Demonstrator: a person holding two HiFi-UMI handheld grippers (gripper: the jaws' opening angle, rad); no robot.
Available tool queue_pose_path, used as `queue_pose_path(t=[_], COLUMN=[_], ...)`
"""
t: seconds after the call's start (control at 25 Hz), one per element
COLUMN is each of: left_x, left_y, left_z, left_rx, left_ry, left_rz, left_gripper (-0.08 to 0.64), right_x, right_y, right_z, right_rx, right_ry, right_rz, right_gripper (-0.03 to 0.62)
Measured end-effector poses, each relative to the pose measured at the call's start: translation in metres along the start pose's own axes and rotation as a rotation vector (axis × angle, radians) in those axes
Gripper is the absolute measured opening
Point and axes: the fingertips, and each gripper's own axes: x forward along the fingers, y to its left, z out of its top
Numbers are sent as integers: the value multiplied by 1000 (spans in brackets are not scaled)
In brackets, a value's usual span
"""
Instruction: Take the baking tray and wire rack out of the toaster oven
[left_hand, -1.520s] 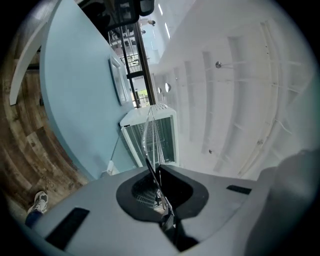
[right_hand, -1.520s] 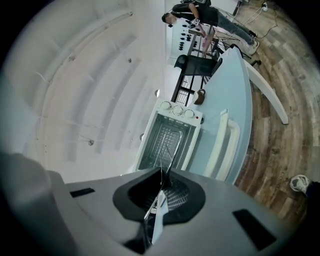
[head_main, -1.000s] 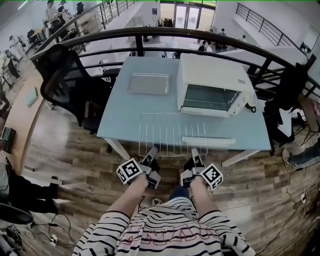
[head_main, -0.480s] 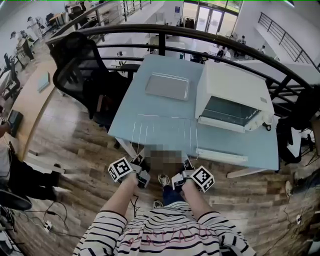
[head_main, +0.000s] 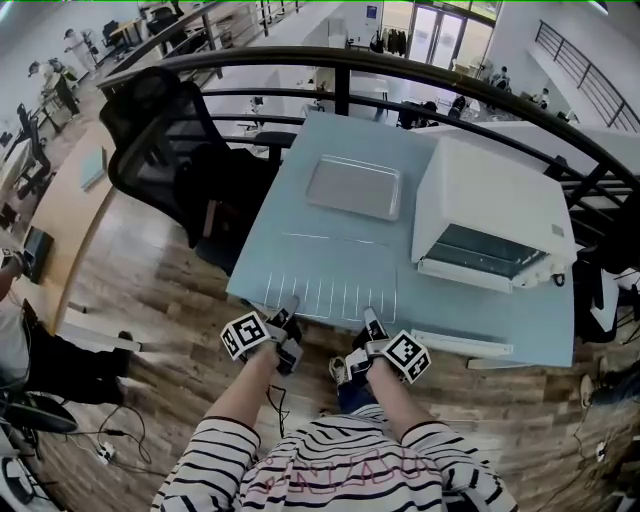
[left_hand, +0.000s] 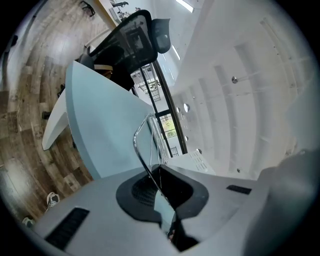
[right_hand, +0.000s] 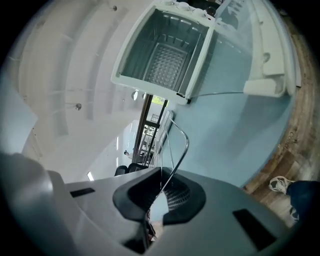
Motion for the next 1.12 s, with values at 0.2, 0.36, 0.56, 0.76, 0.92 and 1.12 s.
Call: queue_pose_path(t=[0.2, 0.36, 0.56, 0.76, 0.92, 1.12], left_x=[31, 49, 79, 99, 112, 125], left_y=[10, 13, 21, 26, 28, 32], left_z=[23, 36, 44, 53, 61, 67], left_rx=[20, 35, 48, 46, 39, 45], left_ry=[31, 68, 110, 144, 171, 243], left_rz=[35, 54, 97, 116, 129, 166], left_gripper=[23, 23, 23, 23, 25, 25], right_x=[33, 51, 73, 91, 103, 117], right_y=[-4, -3, -15, -20, -18, -18], right_z=[9, 15, 30, 39, 45, 48], right_rx=[13, 26, 55, 69, 69, 81], right_ry=[13, 6, 6, 21, 46, 87], right_rz=[-28, -46, -87, -111, -123, -131], right_gripper=[31, 31, 31, 32, 32, 32])
